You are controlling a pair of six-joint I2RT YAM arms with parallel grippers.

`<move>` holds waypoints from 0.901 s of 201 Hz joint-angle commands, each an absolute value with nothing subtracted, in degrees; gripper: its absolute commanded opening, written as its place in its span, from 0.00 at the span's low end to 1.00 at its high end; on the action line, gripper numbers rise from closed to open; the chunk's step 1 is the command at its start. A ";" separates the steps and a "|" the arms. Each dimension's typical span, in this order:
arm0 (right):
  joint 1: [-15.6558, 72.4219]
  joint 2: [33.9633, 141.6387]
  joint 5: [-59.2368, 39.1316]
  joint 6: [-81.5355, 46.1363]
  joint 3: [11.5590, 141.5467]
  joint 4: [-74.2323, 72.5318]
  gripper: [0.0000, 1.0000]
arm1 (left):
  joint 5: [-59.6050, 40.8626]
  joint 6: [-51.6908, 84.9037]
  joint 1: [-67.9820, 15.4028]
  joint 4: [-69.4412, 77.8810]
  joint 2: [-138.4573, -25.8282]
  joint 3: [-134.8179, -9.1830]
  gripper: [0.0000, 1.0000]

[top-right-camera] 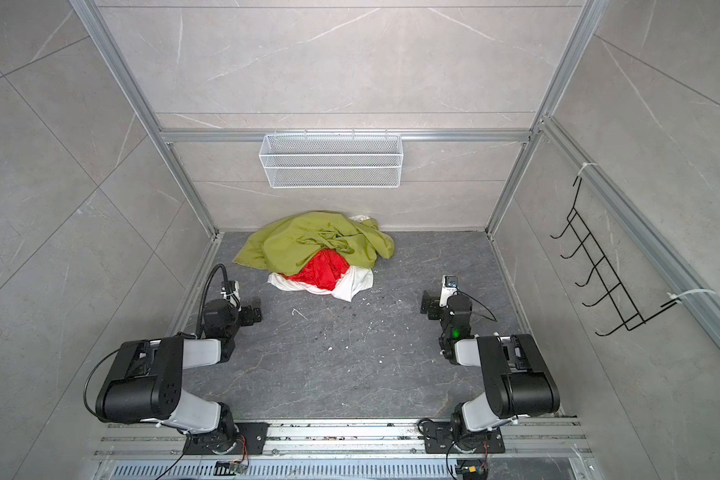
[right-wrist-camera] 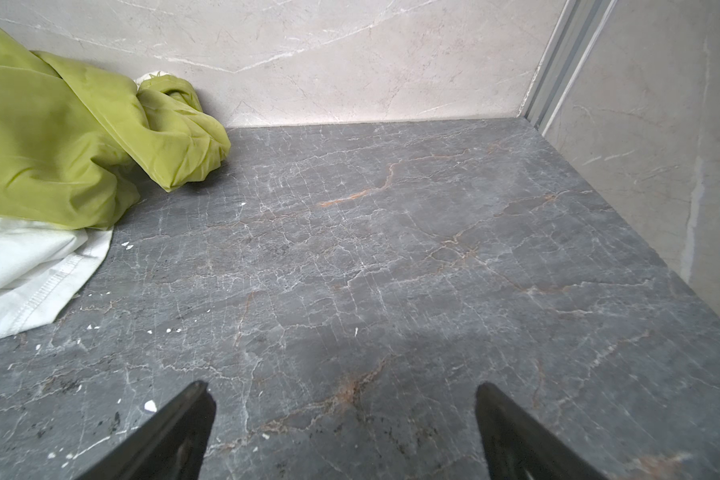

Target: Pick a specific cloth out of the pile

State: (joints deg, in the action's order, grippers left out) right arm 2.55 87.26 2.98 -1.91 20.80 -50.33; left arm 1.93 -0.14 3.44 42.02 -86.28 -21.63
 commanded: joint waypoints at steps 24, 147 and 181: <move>2.99 82.44 4.22 -1.84 21.79 -45.03 1.00 | 8.56 1.87 2.44 39.22 -81.92 -24.26 1.00; 9.40 72.83 18.66 -15.48 34.68 -14.60 1.00 | 19.95 11.03 -3.10 4.77 -75.51 -41.94 1.00; 13.75 76.33 23.37 -20.48 43.41 -2.50 1.00 | 22.89 19.06 -5.35 -10.52 -79.97 -53.19 1.00</move>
